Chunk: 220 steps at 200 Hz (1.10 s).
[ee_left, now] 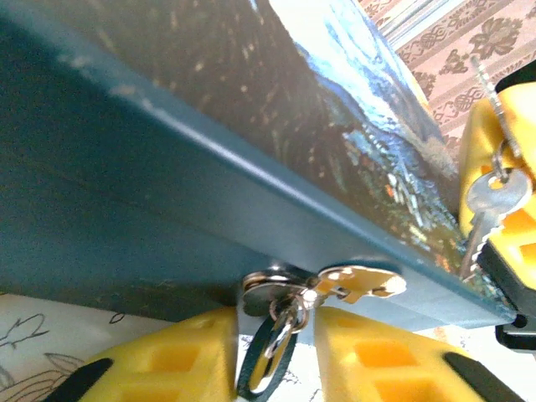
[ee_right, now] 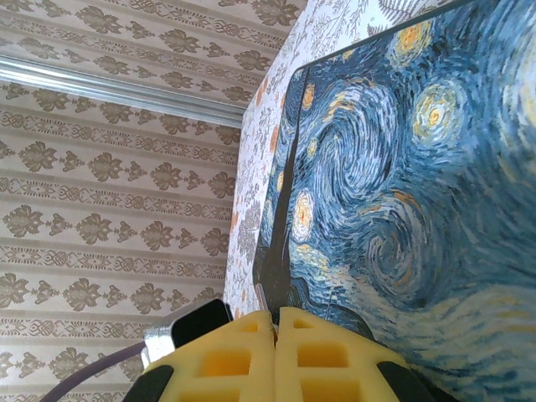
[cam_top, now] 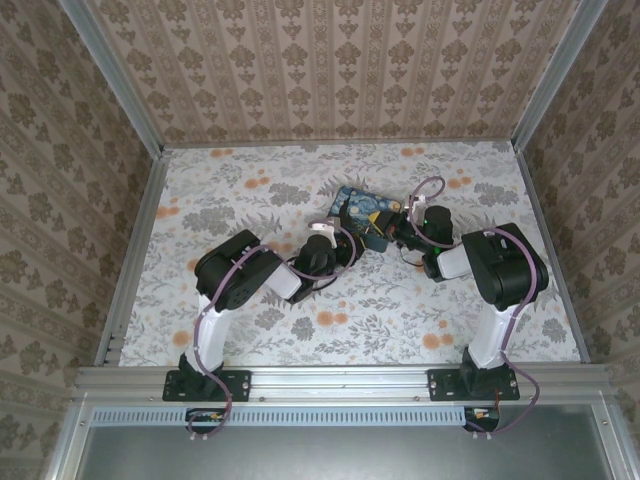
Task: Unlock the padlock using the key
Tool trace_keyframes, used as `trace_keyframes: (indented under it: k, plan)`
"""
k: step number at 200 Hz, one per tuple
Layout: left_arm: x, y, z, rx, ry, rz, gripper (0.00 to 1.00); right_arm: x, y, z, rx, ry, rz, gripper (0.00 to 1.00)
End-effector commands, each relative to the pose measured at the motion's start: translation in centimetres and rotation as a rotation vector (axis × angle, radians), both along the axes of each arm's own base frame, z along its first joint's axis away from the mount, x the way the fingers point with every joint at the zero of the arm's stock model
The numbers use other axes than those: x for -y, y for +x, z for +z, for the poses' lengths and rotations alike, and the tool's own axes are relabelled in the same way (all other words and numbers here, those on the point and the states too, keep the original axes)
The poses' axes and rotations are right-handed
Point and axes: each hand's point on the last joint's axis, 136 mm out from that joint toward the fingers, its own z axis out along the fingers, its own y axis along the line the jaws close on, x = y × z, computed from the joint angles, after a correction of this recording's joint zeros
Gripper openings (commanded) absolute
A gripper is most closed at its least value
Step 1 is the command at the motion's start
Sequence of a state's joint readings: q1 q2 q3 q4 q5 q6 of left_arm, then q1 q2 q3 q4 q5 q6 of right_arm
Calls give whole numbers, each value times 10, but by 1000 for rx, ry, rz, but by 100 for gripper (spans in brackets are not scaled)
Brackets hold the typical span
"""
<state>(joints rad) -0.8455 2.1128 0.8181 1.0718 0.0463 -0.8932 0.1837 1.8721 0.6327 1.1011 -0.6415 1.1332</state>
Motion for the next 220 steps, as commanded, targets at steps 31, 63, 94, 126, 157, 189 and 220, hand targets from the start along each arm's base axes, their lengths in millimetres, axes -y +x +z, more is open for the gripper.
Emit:
trace_keyframes:
  k: [31,63,94,126,157,189,220]
  plan:
    - [-13,-20,-60,-128,155,-18,25,10,-17,-59,-203,-43,-21,0]
    - [-11,-18,-57,-122,154,-18,18,11,-18,-60,-205,-44,-22,0]
    - [-8,-17,-54,-116,150,-28,12,11,-18,-58,-203,-40,-24,0]
    - [-8,-16,-52,-124,138,-29,5,9,-15,-49,-189,-27,-11,0]
    - [-11,-15,-48,-154,90,-27,0,7,-13,-29,-157,-13,-2,0]
    - [-23,-13,-42,-207,11,-10,0,5,-20,2,-101,11,12,0]
    - [-33,-14,-33,-239,-37,-4,0,-3,-45,18,-73,-15,46,0]
